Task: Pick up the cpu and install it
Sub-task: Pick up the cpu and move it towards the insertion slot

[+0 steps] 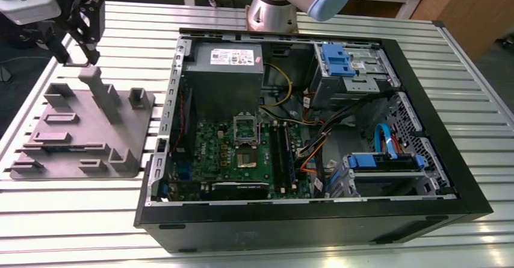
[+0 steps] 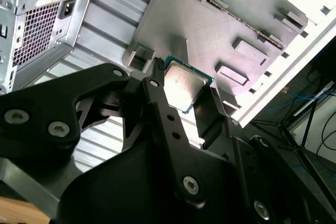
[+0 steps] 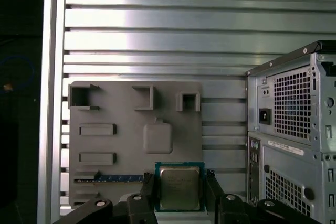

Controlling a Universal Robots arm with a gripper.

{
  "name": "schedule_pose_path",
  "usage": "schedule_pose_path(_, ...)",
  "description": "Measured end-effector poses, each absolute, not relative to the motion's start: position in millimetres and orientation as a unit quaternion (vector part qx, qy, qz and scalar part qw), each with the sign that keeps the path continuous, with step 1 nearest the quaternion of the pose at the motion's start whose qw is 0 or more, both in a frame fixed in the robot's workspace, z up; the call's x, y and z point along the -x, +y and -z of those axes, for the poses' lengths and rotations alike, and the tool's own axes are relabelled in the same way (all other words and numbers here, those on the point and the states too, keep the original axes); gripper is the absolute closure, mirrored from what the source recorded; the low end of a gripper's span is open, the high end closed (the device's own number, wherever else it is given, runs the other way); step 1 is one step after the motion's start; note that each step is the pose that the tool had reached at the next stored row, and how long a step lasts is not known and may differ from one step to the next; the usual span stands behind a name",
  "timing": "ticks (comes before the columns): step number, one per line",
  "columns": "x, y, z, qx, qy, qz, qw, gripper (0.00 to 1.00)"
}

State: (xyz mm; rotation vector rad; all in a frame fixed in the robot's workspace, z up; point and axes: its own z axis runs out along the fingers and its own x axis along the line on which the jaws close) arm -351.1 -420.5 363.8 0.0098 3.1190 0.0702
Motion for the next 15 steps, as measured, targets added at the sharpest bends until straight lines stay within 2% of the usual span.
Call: schedule_pose_path(15,313,-420,-364,-0.003,1.0,-0.023,0.011,0.53)
